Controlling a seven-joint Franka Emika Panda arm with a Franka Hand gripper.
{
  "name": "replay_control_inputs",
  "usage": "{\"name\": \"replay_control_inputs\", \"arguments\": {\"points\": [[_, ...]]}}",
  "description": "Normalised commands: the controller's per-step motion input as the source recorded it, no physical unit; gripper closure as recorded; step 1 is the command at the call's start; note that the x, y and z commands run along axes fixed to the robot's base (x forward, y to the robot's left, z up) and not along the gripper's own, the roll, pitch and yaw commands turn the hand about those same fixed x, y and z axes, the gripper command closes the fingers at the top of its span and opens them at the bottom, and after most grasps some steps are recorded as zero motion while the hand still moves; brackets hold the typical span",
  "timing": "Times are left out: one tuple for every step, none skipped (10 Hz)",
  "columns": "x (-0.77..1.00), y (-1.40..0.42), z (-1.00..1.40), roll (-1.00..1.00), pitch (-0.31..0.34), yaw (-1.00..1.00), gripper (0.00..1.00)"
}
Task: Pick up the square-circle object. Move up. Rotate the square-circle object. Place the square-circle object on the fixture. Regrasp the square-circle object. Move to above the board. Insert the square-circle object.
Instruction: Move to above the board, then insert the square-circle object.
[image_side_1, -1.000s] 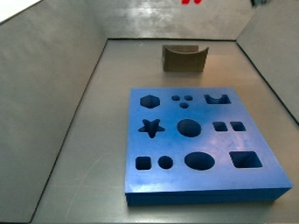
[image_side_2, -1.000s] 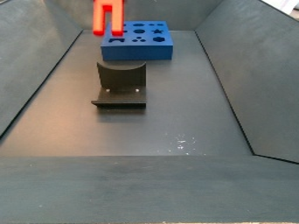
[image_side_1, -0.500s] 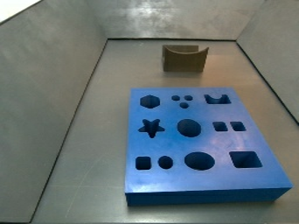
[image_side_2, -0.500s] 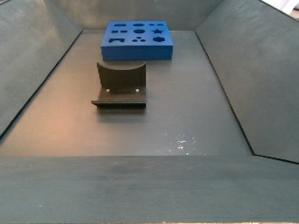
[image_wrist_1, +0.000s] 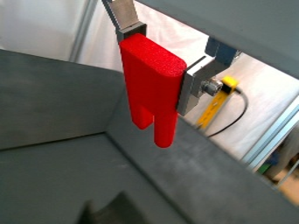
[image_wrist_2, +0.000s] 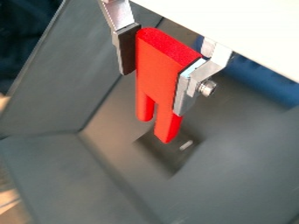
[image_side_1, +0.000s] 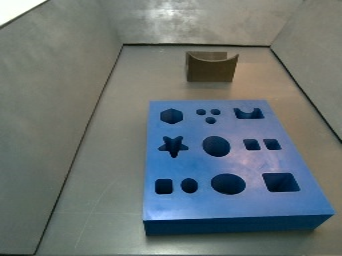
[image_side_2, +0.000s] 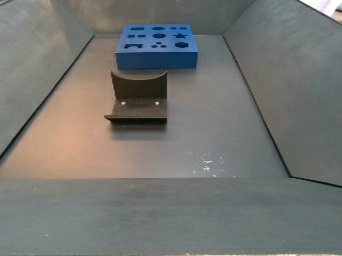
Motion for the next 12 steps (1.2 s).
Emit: {"name": "replay_control_inputs", "arguments": {"points": [[-0.54, -1.00, 0.13, -1.00, 0.047, -0.10, 1.00], [-0.55, -1.00, 0.13, -1.00, 0.050, -0.10, 1.00], [-0.57, -1.00, 0.13, -1.00, 0.052, -0.09, 1.00], [-0.60, -1.00, 0.13, -1.00, 0.046, -0.09, 1.00], [-0.59, -0.91, 0.12, -1.00, 0.035, -0.08, 1.00], [-0.43, -0.60, 0.08, -1.00, 0.023, -0.08, 1.00], [-0.28, -0.34, 0.05, -0.91, 0.011, -0.06, 1.00], [-0.18, -0.17, 0.02, -0.70, 0.000, -0.04, 1.00], [-0.11, -0.08, 0.02, -0.43, -0.015, -0.02, 1.00], [-0.08, -0.03, 0.01, -0.27, -0.025, -0.01, 1.00], [0.00, -0.02, 0.00, 0.00, 0.000, -0.01, 1.00], [0.00, 0.00, -0.03, 0.00, 0.000, 0.00, 1.00]]}}
